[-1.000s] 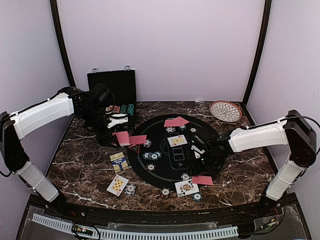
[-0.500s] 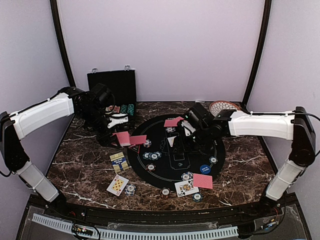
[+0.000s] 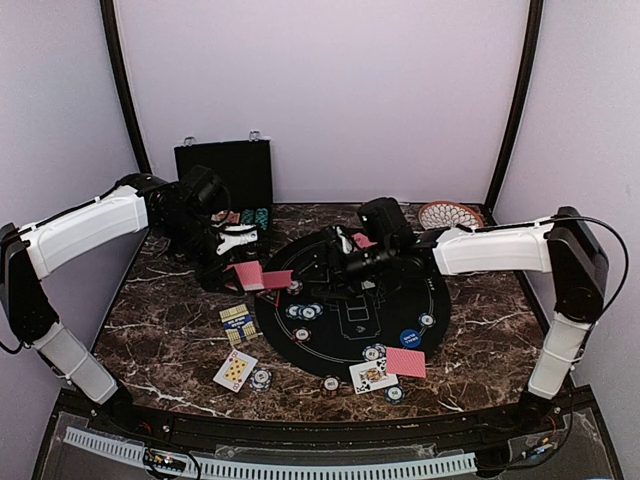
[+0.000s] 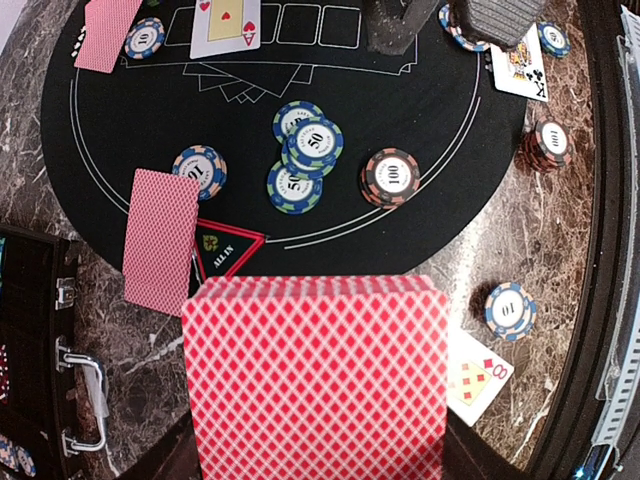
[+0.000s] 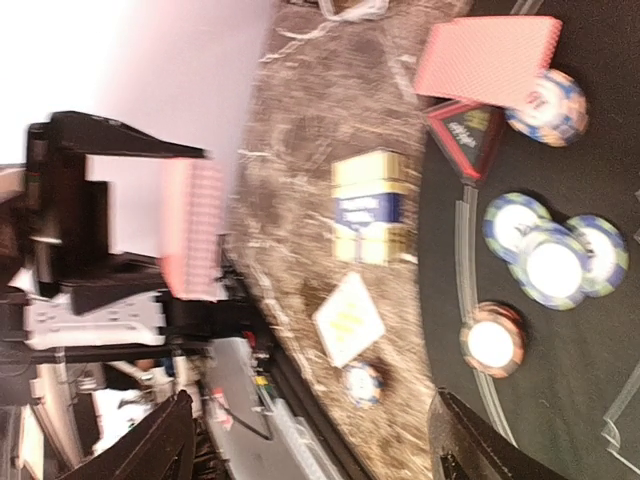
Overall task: Distribute texas hold em gaming equipment
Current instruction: Pick up the poker card from the face-down deck piles.
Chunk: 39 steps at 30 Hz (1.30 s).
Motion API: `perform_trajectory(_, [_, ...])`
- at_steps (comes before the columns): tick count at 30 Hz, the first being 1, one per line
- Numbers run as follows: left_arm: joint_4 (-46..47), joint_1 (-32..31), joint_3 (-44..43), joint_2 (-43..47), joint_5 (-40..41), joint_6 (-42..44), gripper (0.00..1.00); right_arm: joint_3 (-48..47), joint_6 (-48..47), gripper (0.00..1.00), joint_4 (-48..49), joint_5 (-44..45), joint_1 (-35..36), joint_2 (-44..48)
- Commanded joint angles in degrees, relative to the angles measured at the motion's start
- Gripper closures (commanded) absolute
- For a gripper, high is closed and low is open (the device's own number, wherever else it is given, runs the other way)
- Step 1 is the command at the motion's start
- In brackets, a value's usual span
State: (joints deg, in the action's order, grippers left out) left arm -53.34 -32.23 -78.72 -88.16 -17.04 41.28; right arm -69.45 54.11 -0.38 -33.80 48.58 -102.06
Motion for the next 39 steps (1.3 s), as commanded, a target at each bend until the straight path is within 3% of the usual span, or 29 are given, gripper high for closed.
perform_trajectory(1, [1.1,0.2,-1.7,0.6,-2.3,-0.8,1.0,-3.2,6.4,0.19,12.1,-7.5,-0.3,-3.4])
perform_trajectory(20, [1.1,-0.7,-5.3,-2.3,-3.7,-1.5,1.0,-15.6,8.0,0.17,13.4,-13.1,1.4,-14.0])
perform_trajectory(34, [0.2,-1.2,-7.1,-3.0,-4.3,-1.7,1.0,-26.2,9.6,0.19,12.6,-16.5,2.8,-22.7])
perform_trajectory(39, [0.3,-1.3,-6.9,-2.7,-4.0,-1.7,1.0,-25.9,8.3,0.22,9.6,-16.7,2.5,-23.5])
